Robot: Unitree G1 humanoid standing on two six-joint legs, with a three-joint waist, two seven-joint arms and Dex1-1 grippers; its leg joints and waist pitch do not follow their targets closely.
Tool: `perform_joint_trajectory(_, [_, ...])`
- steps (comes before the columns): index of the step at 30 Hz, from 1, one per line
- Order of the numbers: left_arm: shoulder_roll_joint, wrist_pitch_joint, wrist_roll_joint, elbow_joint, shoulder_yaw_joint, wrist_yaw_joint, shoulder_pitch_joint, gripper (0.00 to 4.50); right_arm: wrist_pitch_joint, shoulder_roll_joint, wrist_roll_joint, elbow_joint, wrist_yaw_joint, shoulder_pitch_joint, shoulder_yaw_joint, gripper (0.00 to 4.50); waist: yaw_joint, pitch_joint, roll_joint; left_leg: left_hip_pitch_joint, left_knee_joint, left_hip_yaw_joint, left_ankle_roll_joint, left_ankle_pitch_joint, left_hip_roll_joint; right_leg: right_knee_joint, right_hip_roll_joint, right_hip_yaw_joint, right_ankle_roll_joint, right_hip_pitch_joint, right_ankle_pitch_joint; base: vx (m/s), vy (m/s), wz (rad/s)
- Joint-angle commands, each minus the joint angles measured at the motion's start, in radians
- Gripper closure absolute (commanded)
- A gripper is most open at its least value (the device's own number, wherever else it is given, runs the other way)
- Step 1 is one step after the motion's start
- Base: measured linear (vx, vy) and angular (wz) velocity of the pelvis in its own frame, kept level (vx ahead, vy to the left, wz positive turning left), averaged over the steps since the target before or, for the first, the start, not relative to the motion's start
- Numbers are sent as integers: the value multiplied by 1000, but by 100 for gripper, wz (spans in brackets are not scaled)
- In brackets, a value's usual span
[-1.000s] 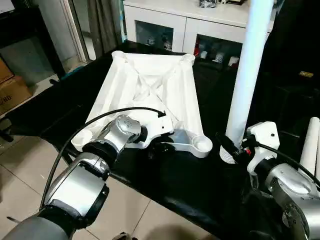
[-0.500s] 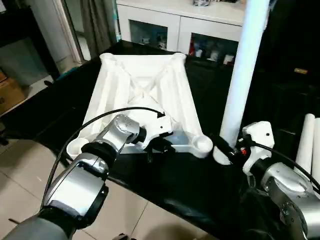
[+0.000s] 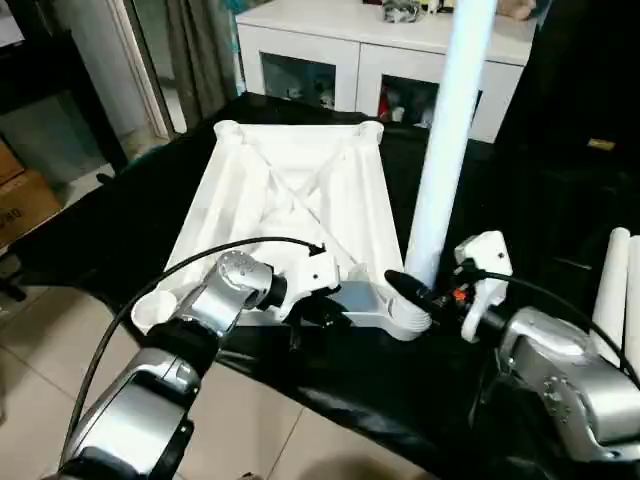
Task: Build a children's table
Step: Insert table leg to table base
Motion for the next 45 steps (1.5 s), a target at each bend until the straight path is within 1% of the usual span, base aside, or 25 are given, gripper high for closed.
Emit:
perform_joint_trajectory(1, [-24, 18, -75, -21, 50, 27, 34, 450, -20, 2, -4, 4, 2, -15, -6, 259, 4, -52, -37, 9, -71, -25, 64, -163, 64, -90, -99, 55, -163, 31, -301, 0, 0, 0])
perform_joint_trajectory(4, [-19, 49, -81, -39, 51, 7, 36, 391, -33, 2, -12, 23, -9, -22, -15, 259, 5, -54, -37, 5, -69, -22, 75, -133, 61, -84, -98, 56, -174, 35, -236, 0, 0, 0])
perform_joint_trajectory(6, [-9, 50, -71, -40, 41, -3, 35, 387, -36, 0, -13, 27, -12, -22, -18, 259, 6, -55, -41, 4, -67, -20, 78, -131, 60, -84, -100, 55, -184, 35, -229, 0, 0, 0])
perform_joint_trajectory(7, [-5, 49, -64, -27, 38, 0, 29, 387, -35, 0, -11, 27, -13, -21, -19, 259, 10, -58, -32, 10, -67, -21, 74, -128, 64, -82, -98, 56, -187, 32, -220, 0, 0, 0])
perform_joint_trajectory(8, [-2, 48, -59, -17, 37, 3, 25, 386, -34, 1, -9, 26, -13, -21, -19, 259, 8, -56, -31, 10, -70, -22, 71, -128, 67, -82, -93, 55, -194, 30, -187, 0, 0, 0])
perform_joint_trajectory(11, [7, 48, -50, -16, 34, 2, 25, 386, -38, 2, -13, 28, -14, -21, -18, 259, 4, -55, -36, 12, -74, -24, 60, -149, 70, -78, -95, 55, -211, 34, -144, 0, 0, 0])
perform_joint_trajectory(15, [39, 83, -26, -6, 29, 4, 14, 386, -51, 5, -13, 24, -13, -22, -22, 259, 4, -49, -41, 12, -73, -22, 48, -186, 65, -87, -100, 58, -204, 36, -216, 0, 0, 0])
perform_joint_trajectory(17, [46, 75, -18, 1, 21, 7, 10, 386, -55, 6, -12, 26, -12, -23, -22, 259, 3, -47, -37, 12, -74, -24, 38, -203, 64, -93, -100, 58, -185, 35, -277, 0, 0, 0])
perform_joint_trajectory(19, [58, 67, -1, 9, 2, -1, 7, 386, -60, 8, -16, 28, -16, -25, -20, 259, 0, -46, -40, 14, -78, -27, 28, -227, 65, -98, -98, 58, -162, 32, -336, 0, 0, 0])
perform_joint_trajectory(20, [64, 59, 16, 12, -11, 6, 4, 386, -63, 9, -17, 28, -16, -26, -19, 259, -2, -45, -35, 14, -79, -27, 23, -236, 65, -99, -98, 58, -161, 31, -348, 0, 0, 0])
perform_joint_trajectory(22, [64, 57, 24, 12, -16, 19, 0, 386, -62, 12, -14, 26, -14, -26, -18, 259, -3, -44, -39, 17, -79, -27, 19, -254, 66, -103, -99, 58, -156, 28, -372, 0, 0, 0])
perform_joint_trajectory(24, [62, 57, 24, 11, -15, 26, -2, 386, -61, 13, -12, 24, -13, -26, -18, 259, -5, -43, -37, 17, -80, -28, 15, -264, 66, -105, -99, 58, -155, 27, -389, 0, 0, 0])
perform_joint_trajectory(25, [60, 63, 21, 9, -13, 27, -5, 415, -60, 14, -13, 21, -15, -25, -16, 259, -5, -44, -40, 16, -80, -29, 15, -262, 66, -104, -99, 58, -155, 27, -387, 0, 0, 0])
perform_joint_trajectory(27, [56, 59, 14, 13, -8, 36, -12, 422, -61, 15, -11, 21, -16, -24, -16, 259, -3, -44, -34, 17, -80, -29, 15, -261, 66, -104, -100, 58, -157, 26, -383, 0, 0, 0])
perform_joint_trajectory(28, [54, 58, 10, 14, -6, 38, -15, 422, -63, 14, -12, 21, -15, -24, -16, 259, -5, -44, -39, 16, -80, -28, 15, -262, 66, -105, -98, 58, -157, 26, -379, 0, 0, 0])
perform_joint_trajectory(31, [53, 55, -9, 11, 5, 20, -19, 450, -63, 14, -10, 23, -16, -31, -22, 259, -3, -45, -40, 15, -79, -27, 19, -251, 66, -102, -99, 58, -163, 27, -359, 0, 0, 0])
perform_joint_trajectory(32, [54, 53, -11, 10, 6, 16, -19, 450, -63, 14, -10, 25, -16, -33, -23, 259, -3, -46, -42, 13, -80, -28, 22, -243, 66, -100, -100, 58, -165, 28, -350, 0, 0, 0])
perform_joint_trajectory(33, [55, 55, -19, 5, 11, 4, -16, 450, -63, 15, -8, 29, -16, -36, -26, 259, -2, -46, -36, 14, -80, -28, 22, -239, 66, -99, -100, 59, -168, 28, -343, 0, 0, 0])
perform_joint_trajectory(35, [58, 57, -32, -12, 13, -25, -8, 450, -70, 12, -20, 46, -19, -47, -25, 259, -4, -47, -44, 14, -80, -27, 24, -234, 67, -97, -99, 58, -174, 29, -322, 0, 0, 0])
perform_joint_trajectory(36, [60, 72, -45, -27, 14, -48, -1, 450, -75, 17, -26, 67, -24, -59, -27, 259, -4, -48, -36, 13, -79, -28, 24, -222, 66, -93, -100, 58, -183, 30, -299, 0, 0, 0])
perform_joint_trajectory(37, [60, 76, -49, -31, 13, -55, 1, 450, -78, 18, -27, 73, -25, -63, -27, 259, -8, -48, -42, 11, -79, -26, 25, -212, 65, -92, -98, 58, -188, 31, -282, 0, 0, 0])
perform_joint_trajectory(38, [60, 76, -49, -31, 13, -55, 1, 450, -78, 18, -27, 73, -25, -63, -27, 259, -4, -50, -38, 15, -75, -24, 29, -204, 66, -91, -100, 60, -194, 29, -264, 0, 0, 0])
perform_joint_trajectory(41, [59, 83, -57, -34, 15, -61, -1, 450, -72, 28, -24, 81, -20, -67, -14, 259, -2, -52, -46, 11, -74, -23, 47, -164, 66, -82, -98, 58, -208, 34, -201, 0, 0, 0])
perform_joint_trajectory(42, [59, 83, -57, -33, 15, -61, -2, 450, -69, 29, -23, 80, -18, -67, -11, 259, -1, -52, -42, 10, -74, -23, 49, -160, 66, -81, -99, 58, -210, 35, -195, 0, 0, 0])
perform_joint_trajectory(45, [58, 85, -56, -30, 16, -59, -4, 450, -52, 36, -7, 74, -2, -61, 0, 259, 0, -49, -48, 11, -75, -22, 51, -180, 66, -86, -100, 57, -205, 34, -230, 0, 0, 0])
